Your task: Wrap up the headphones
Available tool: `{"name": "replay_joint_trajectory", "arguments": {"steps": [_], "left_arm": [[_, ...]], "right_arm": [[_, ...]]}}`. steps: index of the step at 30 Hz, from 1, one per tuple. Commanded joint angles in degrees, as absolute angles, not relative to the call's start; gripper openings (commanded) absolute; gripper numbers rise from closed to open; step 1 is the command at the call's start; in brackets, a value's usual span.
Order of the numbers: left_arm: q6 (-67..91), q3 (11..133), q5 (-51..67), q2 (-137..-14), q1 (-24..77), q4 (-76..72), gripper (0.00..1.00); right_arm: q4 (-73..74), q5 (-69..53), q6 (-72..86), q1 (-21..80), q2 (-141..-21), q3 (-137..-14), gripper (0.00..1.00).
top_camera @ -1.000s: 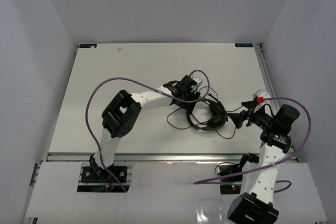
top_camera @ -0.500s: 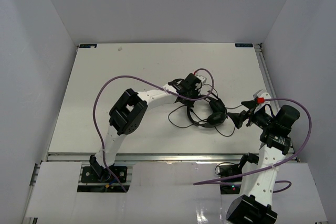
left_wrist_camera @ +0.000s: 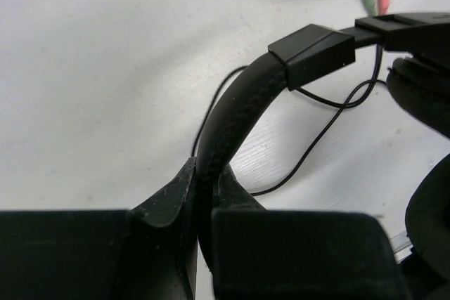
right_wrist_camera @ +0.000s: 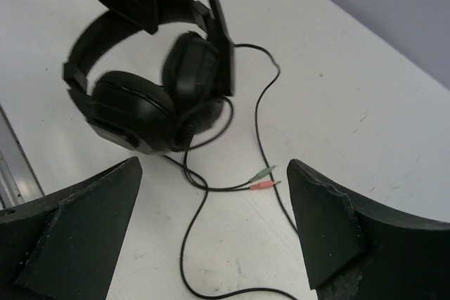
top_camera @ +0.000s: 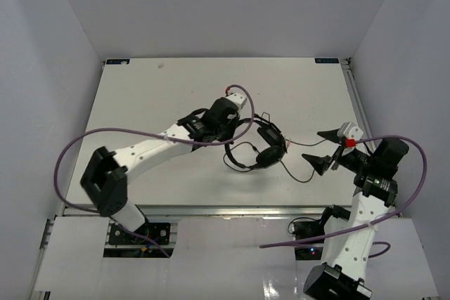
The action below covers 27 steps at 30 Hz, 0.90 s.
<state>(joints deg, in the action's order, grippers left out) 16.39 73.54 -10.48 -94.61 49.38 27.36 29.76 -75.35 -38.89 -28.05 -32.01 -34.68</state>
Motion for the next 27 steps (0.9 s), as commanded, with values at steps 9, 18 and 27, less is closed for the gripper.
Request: {"name": "replay_joint_trajectory", "arguments": {"steps": [9, 18, 27], "left_arm": [[19.14, 68.79, -14.17, -63.15, 46.15, 40.01, 0.0], [27.33, 73.67, -7.01, -55.25, 46.14, 45.52, 0.0], [31.12, 79.54, -2.89, -56.21, 46.14, 45.99, 0.0]], "right_arm": [[40.35, -67.9, -49.4, -11.17, -54.21, -57.74, 0.9], [19.01, -61.14, -39.72, 6.4, -61.31, -53.76, 0.9], [10.44, -66.93, -32.65, 12.45, -73.23, -56.66, 0.9]]}}
